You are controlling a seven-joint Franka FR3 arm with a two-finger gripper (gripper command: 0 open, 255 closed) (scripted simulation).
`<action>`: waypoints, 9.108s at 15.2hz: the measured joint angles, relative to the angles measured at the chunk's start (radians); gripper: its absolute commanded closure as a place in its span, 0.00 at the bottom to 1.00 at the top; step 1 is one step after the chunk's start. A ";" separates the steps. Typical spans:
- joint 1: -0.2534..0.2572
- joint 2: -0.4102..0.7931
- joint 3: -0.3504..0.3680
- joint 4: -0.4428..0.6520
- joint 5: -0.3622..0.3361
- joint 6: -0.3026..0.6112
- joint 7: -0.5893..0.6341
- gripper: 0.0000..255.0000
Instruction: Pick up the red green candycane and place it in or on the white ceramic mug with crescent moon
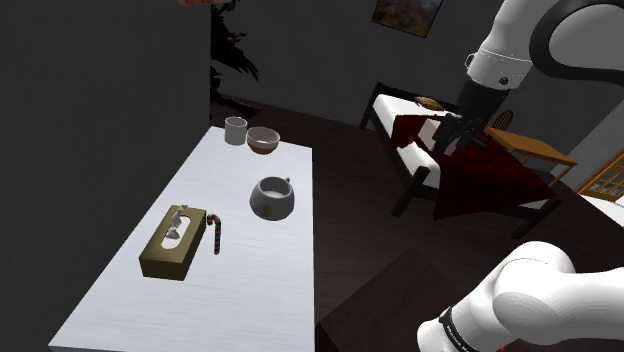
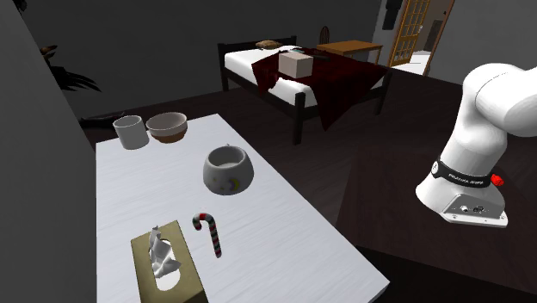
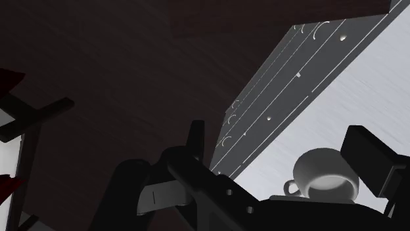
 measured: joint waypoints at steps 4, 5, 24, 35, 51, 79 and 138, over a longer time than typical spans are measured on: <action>0.003 0.039 0.035 -0.015 0.036 0.042 0.060 0.00; 0.006 0.047 0.052 -0.023 0.052 0.053 0.087 0.00; 0.013 0.553 0.334 0.073 0.225 0.422 0.575 0.00; 0.056 0.982 0.418 0.341 0.138 0.563 0.872 0.00; 0.218 1.502 0.366 0.831 0.018 0.592 1.104 0.00; 0.231 1.625 0.304 0.902 -0.099 0.694 1.002 0.00; 0.257 1.705 0.223 0.877 -0.140 0.829 0.975 1.00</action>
